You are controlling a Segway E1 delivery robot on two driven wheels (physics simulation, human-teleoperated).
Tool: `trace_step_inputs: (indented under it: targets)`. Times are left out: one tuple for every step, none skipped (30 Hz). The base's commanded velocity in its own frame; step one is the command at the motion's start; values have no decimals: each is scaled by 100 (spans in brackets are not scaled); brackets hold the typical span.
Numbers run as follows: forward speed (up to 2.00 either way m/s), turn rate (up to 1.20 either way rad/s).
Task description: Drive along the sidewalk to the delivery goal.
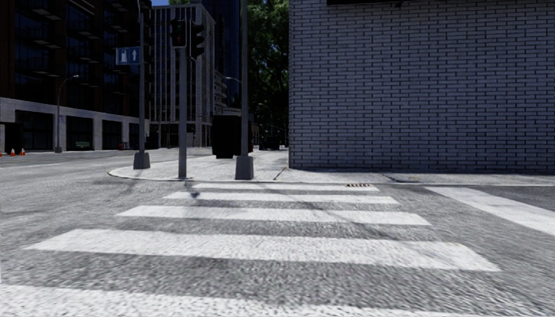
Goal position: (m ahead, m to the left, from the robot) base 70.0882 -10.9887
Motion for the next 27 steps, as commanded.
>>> trace_step_inputs:
  targets:
    - [200,0]
    - [200,0]
    - [200,0]
    - [200,0]
    - [200,0]
    - [200,0]
    - [200,0]
    - [200,0]
    - [200,0]
    - [200,0]
    - [200,0]
    - [200,0]
    - [200,0]
    - [200,0]
    - [200,0]
    - [200,0]
    - [200,0]
    - [200,0]
    - [200,0]
    - [200,0]
    - [200,0]
    - [200,-4]
    - [200,-9]
    - [200,-16]
    - [200,-16]
    - [200,-21]
    - [200,-22]
